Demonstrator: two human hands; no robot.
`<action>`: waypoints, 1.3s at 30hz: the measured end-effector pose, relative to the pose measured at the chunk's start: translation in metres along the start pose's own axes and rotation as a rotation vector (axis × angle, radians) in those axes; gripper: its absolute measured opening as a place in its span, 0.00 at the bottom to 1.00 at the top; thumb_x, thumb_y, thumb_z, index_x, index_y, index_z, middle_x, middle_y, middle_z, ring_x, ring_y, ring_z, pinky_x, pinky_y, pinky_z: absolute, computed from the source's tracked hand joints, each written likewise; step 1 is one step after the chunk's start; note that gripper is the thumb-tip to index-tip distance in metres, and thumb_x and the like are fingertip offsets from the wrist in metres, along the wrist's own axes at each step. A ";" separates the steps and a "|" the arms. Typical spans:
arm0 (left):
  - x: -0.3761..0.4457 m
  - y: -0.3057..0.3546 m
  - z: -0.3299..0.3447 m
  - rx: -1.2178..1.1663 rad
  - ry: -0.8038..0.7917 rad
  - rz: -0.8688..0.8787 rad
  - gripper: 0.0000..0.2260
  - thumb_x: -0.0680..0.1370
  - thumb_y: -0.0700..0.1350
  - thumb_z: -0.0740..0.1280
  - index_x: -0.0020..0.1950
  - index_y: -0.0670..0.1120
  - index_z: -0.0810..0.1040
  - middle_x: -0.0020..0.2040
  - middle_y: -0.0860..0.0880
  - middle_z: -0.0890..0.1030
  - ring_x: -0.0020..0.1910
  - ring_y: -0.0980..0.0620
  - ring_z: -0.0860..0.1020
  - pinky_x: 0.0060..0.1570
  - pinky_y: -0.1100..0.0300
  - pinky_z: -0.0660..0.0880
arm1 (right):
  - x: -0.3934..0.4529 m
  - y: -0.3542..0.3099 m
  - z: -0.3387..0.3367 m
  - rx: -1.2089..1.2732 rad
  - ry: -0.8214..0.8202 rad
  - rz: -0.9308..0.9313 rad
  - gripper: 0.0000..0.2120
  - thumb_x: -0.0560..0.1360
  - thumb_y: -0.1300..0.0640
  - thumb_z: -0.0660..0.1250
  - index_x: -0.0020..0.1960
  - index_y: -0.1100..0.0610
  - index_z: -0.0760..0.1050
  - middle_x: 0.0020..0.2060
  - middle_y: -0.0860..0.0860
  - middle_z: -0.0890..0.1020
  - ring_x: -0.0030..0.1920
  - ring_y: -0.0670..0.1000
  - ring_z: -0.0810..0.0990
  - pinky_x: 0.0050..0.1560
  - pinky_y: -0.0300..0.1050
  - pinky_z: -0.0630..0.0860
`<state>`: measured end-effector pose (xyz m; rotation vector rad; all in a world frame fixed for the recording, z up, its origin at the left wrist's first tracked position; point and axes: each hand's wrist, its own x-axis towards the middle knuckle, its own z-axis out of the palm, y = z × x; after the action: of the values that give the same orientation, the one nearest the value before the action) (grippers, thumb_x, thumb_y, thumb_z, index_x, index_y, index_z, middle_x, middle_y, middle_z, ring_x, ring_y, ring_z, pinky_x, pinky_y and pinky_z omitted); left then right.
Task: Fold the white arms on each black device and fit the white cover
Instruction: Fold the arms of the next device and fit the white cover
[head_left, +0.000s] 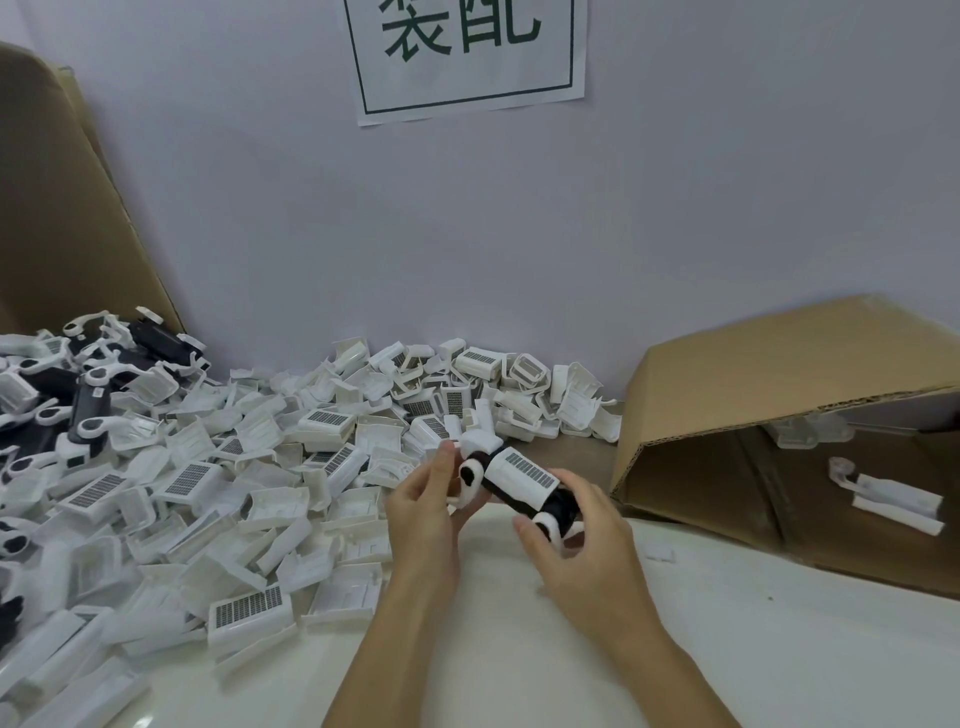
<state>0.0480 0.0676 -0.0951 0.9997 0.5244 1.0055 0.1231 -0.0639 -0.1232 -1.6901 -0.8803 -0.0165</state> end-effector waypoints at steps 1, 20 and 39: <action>0.000 0.001 0.001 0.003 0.016 -0.008 0.13 0.71 0.54 0.72 0.39 0.45 0.87 0.38 0.47 0.84 0.39 0.54 0.82 0.37 0.57 0.81 | 0.001 0.000 -0.001 0.033 0.016 0.027 0.19 0.75 0.46 0.71 0.63 0.41 0.71 0.53 0.37 0.77 0.55 0.38 0.76 0.49 0.33 0.76; -0.003 -0.011 0.005 -0.049 -0.071 -0.032 0.22 0.75 0.65 0.60 0.50 0.51 0.84 0.48 0.49 0.85 0.47 0.51 0.80 0.43 0.53 0.77 | 0.003 -0.025 -0.009 0.733 -0.176 0.621 0.13 0.81 0.53 0.64 0.59 0.61 0.76 0.48 0.63 0.81 0.45 0.59 0.85 0.55 0.58 0.80; 0.003 -0.008 0.003 -0.068 0.029 -0.156 0.21 0.83 0.59 0.55 0.50 0.46 0.80 0.44 0.46 0.83 0.37 0.49 0.80 0.36 0.53 0.74 | 0.077 -0.084 -0.049 1.162 0.100 0.485 0.10 0.81 0.59 0.59 0.56 0.61 0.77 0.50 0.57 0.84 0.43 0.57 0.82 0.48 0.50 0.81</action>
<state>0.0554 0.0672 -0.1008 0.8713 0.5797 0.8937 0.1527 -0.0600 -0.0034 -0.7377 -0.2439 0.6176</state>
